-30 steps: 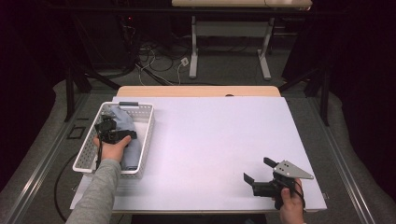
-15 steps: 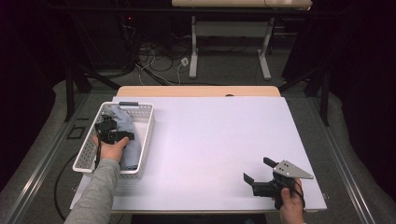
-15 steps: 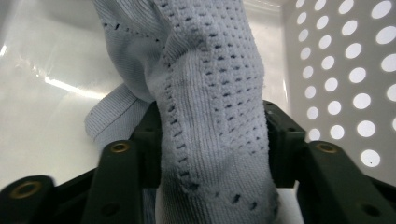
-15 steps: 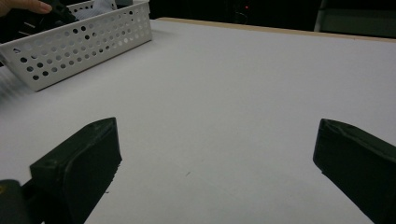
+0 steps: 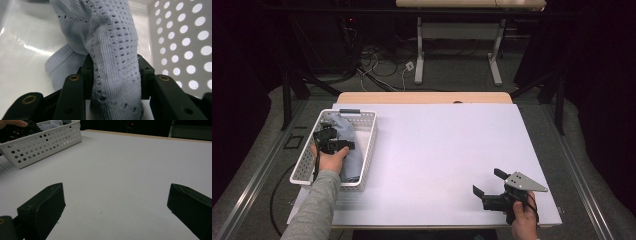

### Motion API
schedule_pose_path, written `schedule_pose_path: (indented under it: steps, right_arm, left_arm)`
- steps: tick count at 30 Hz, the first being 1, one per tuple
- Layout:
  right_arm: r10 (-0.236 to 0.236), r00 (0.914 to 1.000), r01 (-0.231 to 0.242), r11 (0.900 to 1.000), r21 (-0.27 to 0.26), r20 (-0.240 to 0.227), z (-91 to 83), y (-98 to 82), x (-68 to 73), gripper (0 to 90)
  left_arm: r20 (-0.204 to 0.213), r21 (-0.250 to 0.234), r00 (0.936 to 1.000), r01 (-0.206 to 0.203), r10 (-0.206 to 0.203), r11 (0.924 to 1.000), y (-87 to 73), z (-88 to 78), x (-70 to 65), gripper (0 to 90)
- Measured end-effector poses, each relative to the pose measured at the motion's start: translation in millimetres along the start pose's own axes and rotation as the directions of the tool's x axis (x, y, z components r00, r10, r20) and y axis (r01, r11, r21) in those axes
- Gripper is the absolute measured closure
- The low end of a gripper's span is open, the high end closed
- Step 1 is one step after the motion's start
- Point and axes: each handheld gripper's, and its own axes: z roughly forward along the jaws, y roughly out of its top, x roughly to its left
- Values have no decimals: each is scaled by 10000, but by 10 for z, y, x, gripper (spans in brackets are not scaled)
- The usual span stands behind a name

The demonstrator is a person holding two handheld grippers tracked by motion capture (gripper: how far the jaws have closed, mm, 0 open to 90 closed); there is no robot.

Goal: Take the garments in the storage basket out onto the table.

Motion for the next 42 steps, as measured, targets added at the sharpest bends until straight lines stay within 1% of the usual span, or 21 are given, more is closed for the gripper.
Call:
schedule_pose_path:
  steps: [7, 11, 12, 13, 15, 18, 20, 21, 22, 24, 26, 27, 29, 31, 32, 33, 34, 37, 38, 40, 42]
  right_arm:
    - [-39, 10000, 39, 10000, -27, 2, -1, 0, -4, 12]
    - [-11, 10000, 11, 10000, -29, 38, 2, -2, -4, 12]
    - [-25, 10000, 25, 10000, 10, 24, -1, -1, -4, 12]
    - [10, 10000, -10, 10000, 7, 15, -2, -1, 2, 12]
    - [8, 10000, -8, 10000, 9, 9, -1, -1, 3, 12]
    - [-16, 10000, 16, 10000, 4, 8, 1, -1, -1, 12]
    - [-12, 10000, 12, 10000, -10, 16, 2, -2, -1, 12]
    - [7, 10000, -7, 10000, 8, 11, 1, -2, 0, 12]
    - [14, 10000, -14, 10000, 8, 6, 3, -3, 0, 12]
    - [13, 10000, -13, 10000, 25, 0, 1, -3, 0, 12]
    - [8, 10000, -8, 10000, 8, 11, 2, -2, 1, 12]
    - [8, 10000, -8, 10000, 8, 11, 2, -2, 1, 12]
    - [21, 10000, -21, 10000, 12, 5, 4, -3, 2, 12]
    - [12, 10000, -12, 10000, 27, 39, 0, -2, 5, 12]
    - [12, 10000, -12, 10000, 27, 39, 0, -2, 5, 12]
    - [7, 10000, -7, 10000, 23, 31, 0, -2, 4, 12]
    - [21, 10000, -21, 10000, 8, 25, 2, -3, 4, 12]
    - [-14, 10000, 14, 10000, 12, 17, 0, -2, 0, 12]
    - [9, 10000, -9, 10000, 15, 25, 0, -2, 2, 12]
    - [11, 10000, -11, 10000, 3, 35, 2, -3, 2, 12]
    - [23, 10000, -23, 10000, 6, 28, 2, -3, 3, 12]
  left_arm:
    - [-18, -299, 9999, -142, 142, 9995, -3, -27, -3, 617]
    - [-29, -600, 9998, -180, 178, 9980, -12, -62, -7, 618]
    - [-59, -623, 9995, -304, 301, 9976, -11, -73, -2, 618]
    - [-26, -787, 9997, -260, 259, 9966, -17, -88, -6, 619]
    - [3, -804, 9996, -277, 278, 9964, -19, -98, -7, 620]
    - [-13, -1118, 9998, -218, 218, 9935, -27, -115, -20, 622]
    - [-30, -1234, 9996, -272, 270, 9920, -30, -139, -22, 622]
    - [-29, -1423, 9997, -231, 229, 9896, -34, -144, -29, 622]
    - [-79, -1575, 9994, -354, 346, 9869, -36, -175, -29, 622]
    - [-82, -1660, 9992, -388, 380, 9854, -37, -190, -32, 623]
    - [-101, -1995, 9992, -407, 395, 9790, -42, -223, -40, 624]
    - [-101, -1995, 9992, -407, 395, 9790, -42, -223, -40, 624]
    - [-177, -2116, 9986, -520, 493, 9760, -48, -252, -42, 624]
    - [-231, -2385, 9982, -593, 554, 9693, -58, -285, -62, 625]
    - [-231, -2385, 9982, -593, 554, 9693, -58, -285, -62, 625]
    - [-191, -2496, 9981, -607, 578, 9664, -62, -295, -66, 625]
    - [-208, -2490, 9982, -596, 562, 9667, -65, -304, -71, 625]
    - [-147, -2628, 9979, -649, 632, 9627, -77, -336, -77, 624]
    - [-167, -2690, 9977, -671, 650, 9608, -81, -349, -83, 624]
    - [-226, -2908, 9972, -749, 714, 9539, -90, -373, -89, 624]
    - [-171, -2988, 9975, -712, 692, 9517, -95, -398, -95, 624]
